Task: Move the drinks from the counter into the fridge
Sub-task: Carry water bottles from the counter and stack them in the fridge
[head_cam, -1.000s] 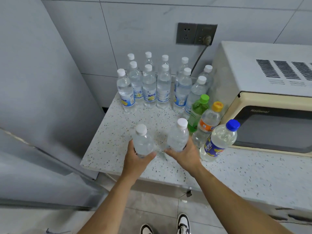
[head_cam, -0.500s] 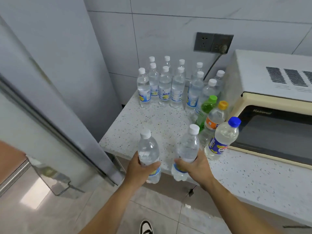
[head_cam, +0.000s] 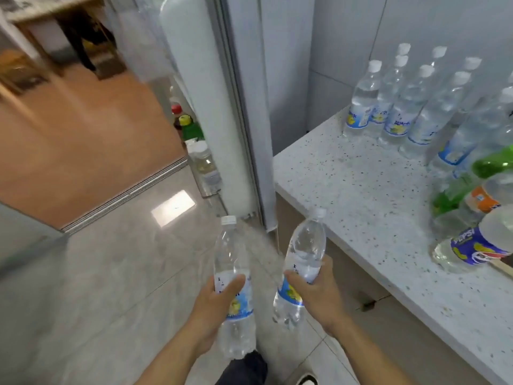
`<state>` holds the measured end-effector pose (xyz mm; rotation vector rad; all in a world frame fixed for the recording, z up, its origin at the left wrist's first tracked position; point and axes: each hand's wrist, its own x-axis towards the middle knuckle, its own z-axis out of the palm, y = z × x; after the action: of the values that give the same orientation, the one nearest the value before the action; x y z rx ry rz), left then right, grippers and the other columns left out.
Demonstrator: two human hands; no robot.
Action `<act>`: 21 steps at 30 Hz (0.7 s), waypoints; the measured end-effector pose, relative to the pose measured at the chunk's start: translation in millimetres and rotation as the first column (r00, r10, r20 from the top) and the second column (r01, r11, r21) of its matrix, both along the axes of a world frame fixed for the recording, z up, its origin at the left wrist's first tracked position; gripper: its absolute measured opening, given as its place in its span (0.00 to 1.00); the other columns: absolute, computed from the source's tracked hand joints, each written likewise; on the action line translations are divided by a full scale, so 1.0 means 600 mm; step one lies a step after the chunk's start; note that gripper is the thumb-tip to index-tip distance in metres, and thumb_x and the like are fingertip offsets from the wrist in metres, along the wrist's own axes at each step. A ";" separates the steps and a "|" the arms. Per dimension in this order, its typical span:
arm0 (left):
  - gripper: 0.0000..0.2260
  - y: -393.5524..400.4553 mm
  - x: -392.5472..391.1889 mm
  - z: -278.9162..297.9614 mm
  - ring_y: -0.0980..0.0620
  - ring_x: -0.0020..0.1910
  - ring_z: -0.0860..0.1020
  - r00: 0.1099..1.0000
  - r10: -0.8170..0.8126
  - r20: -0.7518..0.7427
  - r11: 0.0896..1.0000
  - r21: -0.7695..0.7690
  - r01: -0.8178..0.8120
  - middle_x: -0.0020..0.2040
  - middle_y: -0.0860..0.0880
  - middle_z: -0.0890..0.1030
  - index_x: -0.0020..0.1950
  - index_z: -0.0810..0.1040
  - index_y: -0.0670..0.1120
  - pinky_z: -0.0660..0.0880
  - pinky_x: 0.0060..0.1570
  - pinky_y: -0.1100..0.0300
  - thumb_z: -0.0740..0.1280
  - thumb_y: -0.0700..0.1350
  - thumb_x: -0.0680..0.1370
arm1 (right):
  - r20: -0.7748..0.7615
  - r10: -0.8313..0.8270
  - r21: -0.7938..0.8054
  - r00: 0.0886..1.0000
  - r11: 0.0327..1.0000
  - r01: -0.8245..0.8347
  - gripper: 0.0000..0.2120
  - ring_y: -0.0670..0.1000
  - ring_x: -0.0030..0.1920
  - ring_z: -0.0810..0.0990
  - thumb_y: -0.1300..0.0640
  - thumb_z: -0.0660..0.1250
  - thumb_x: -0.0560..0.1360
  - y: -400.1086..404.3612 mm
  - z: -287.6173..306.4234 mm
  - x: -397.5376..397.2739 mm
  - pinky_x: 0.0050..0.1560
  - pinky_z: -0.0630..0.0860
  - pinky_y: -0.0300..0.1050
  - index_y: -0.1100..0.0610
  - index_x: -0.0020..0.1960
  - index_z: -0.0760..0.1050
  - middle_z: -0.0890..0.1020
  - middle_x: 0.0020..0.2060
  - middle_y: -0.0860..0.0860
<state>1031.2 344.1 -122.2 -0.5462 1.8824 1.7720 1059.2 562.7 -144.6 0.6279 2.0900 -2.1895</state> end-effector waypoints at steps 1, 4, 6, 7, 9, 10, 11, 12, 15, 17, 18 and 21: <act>0.16 -0.022 0.008 0.001 0.51 0.44 0.86 0.999 0.035 0.007 0.999 -0.016 -0.034 0.46 0.51 0.87 0.57 0.79 0.50 0.78 0.43 0.56 0.73 0.56 0.73 | 0.014 0.039 -0.007 0.999 0.999 -0.039 0.21 0.43 0.46 0.83 0.55 0.76 0.72 -0.022 -0.004 -0.004 0.42 0.80 0.37 0.49 0.58 0.68 0.80 0.50 0.52; 0.09 -0.080 0.031 0.008 0.57 0.38 0.85 0.989 0.144 0.037 0.990 -0.017 -0.144 0.41 0.55 0.87 0.53 0.80 0.52 0.76 0.40 0.57 0.69 0.54 0.77 | 0.043 0.167 -0.049 0.985 0.985 -0.164 0.18 0.41 0.42 0.84 0.54 0.76 0.71 -0.087 -0.011 -0.019 0.38 0.77 0.33 0.47 0.55 0.70 0.82 0.46 0.49; 0.11 -0.114 0.041 0.012 0.52 0.43 0.86 0.975 0.211 0.062 0.977 0.018 -0.213 0.45 0.51 0.87 0.56 0.80 0.50 0.77 0.44 0.55 0.68 0.55 0.78 | 0.032 0.235 -0.069 0.971 0.970 -0.233 0.18 0.44 0.44 0.84 0.55 0.76 0.72 -0.128 -0.009 -0.032 0.40 0.79 0.36 0.44 0.57 0.72 0.83 0.46 0.47; 0.13 -0.131 0.044 0.014 0.49 0.46 0.86 0.965 0.252 0.067 0.966 0.037 -0.255 0.47 0.49 0.87 0.57 0.80 0.50 0.77 0.46 0.53 0.68 0.55 0.77 | 0.024 0.269 -0.072 0.963 0.961 -0.266 0.19 0.45 0.46 0.84 0.55 0.76 0.72 -0.148 -0.007 -0.039 0.41 0.79 0.36 0.43 0.58 0.72 0.83 0.46 0.45; 0.18 -0.168 0.047 0.014 0.46 0.49 0.85 0.941 0.331 0.074 0.936 0.096 -0.337 0.50 0.47 0.87 0.60 0.79 0.50 0.79 0.48 0.52 0.69 0.57 0.74 | 0.016 0.329 -0.084 0.944 0.942 -0.326 0.19 0.47 0.47 0.85 0.55 0.76 0.73 -0.190 -0.001 -0.056 0.42 0.80 0.38 0.42 0.58 0.73 0.84 0.47 0.44; 0.21 -0.186 0.046 0.016 0.45 0.51 0.85 0.932 0.353 0.079 0.924 0.128 -0.361 0.52 0.46 0.86 0.61 0.79 0.50 0.79 0.50 0.51 0.70 0.58 0.72 | 0.016 0.354 -0.090 0.935 0.932 -0.352 0.18 0.48 0.47 0.85 0.55 0.76 0.73 -0.212 0.002 -0.066 0.43 0.80 0.39 0.43 0.58 0.74 0.84 0.47 0.46; 0.25 -0.206 0.043 0.017 0.44 0.52 0.84 0.927 0.364 0.090 0.913 0.164 -0.374 0.54 0.45 0.86 0.62 0.79 0.49 0.80 0.50 0.50 0.70 0.59 0.69 | 0.015 0.377 -0.091 0.926 0.923 -0.374 0.17 0.49 0.47 0.85 0.55 0.76 0.73 -0.234 0.006 -0.077 0.43 0.81 0.40 0.44 0.58 0.74 0.84 0.47 0.47; 0.26 -0.226 0.037 0.018 0.41 0.53 0.84 0.922 0.373 0.105 0.898 0.209 -0.387 0.55 0.42 0.85 0.63 0.78 0.47 0.81 0.48 0.50 0.71 0.58 0.69 | 0.013 0.397 -0.087 0.918 0.915 -0.395 0.17 0.50 0.47 0.85 0.56 0.76 0.73 -0.258 0.009 -0.089 0.44 0.81 0.41 0.45 0.58 0.74 0.84 0.48 0.48; 0.26 -0.299 0.012 0.019 0.37 0.53 0.83 0.917 0.389 0.088 0.866 0.306 -0.397 0.57 0.37 0.83 0.66 0.76 0.42 0.81 0.43 0.50 0.74 0.51 0.71 | -0.008 0.446 -0.066 0.895 0.893 -0.445 0.17 0.50 0.47 0.85 0.56 0.76 0.73 -0.339 0.018 -0.129 0.45 0.83 0.43 0.43 0.56 0.74 0.84 0.48 0.48; 0.26 -0.342 -0.010 0.021 0.36 0.54 0.83 0.928 0.372 0.028 0.874 0.325 -0.361 0.57 0.37 0.83 0.65 0.77 0.43 0.81 0.44 0.50 0.75 0.51 0.70 | -0.025 0.451 -0.052 0.892 0.891 -0.451 0.17 0.49 0.47 0.85 0.56 0.76 0.72 -0.384 0.025 -0.154 0.45 0.83 0.44 0.40 0.55 0.75 0.84 0.48 0.47; 0.25 -0.367 -0.022 0.023 0.37 0.53 0.83 0.929 0.371 0.005 0.878 0.325 -0.352 0.57 0.37 0.83 0.63 0.79 0.43 0.81 0.44 0.51 0.74 0.51 0.69 | -0.031 0.457 -0.043 0.889 0.888 -0.458 0.17 0.49 0.47 0.85 0.55 0.76 0.72 -0.410 0.028 -0.167 0.45 0.83 0.45 0.38 0.54 0.75 0.84 0.48 0.47; 0.20 -0.443 -0.062 0.029 0.39 0.51 0.84 0.917 0.395 -0.049 0.889 0.272 -0.369 0.54 0.39 0.85 0.60 0.80 0.43 0.82 0.42 0.53 0.75 0.50 0.72 | -0.039 0.475 -0.020 0.879 0.879 -0.476 0.16 0.50 0.47 0.86 0.52 0.77 0.71 -0.481 0.036 -0.211 0.45 0.84 0.45 0.37 0.52 0.75 0.84 0.47 0.45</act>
<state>994.2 78.3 -104.8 -0.7816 1.6506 2.3000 932.6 273.8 -122.8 0.0543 1.9533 -1.9486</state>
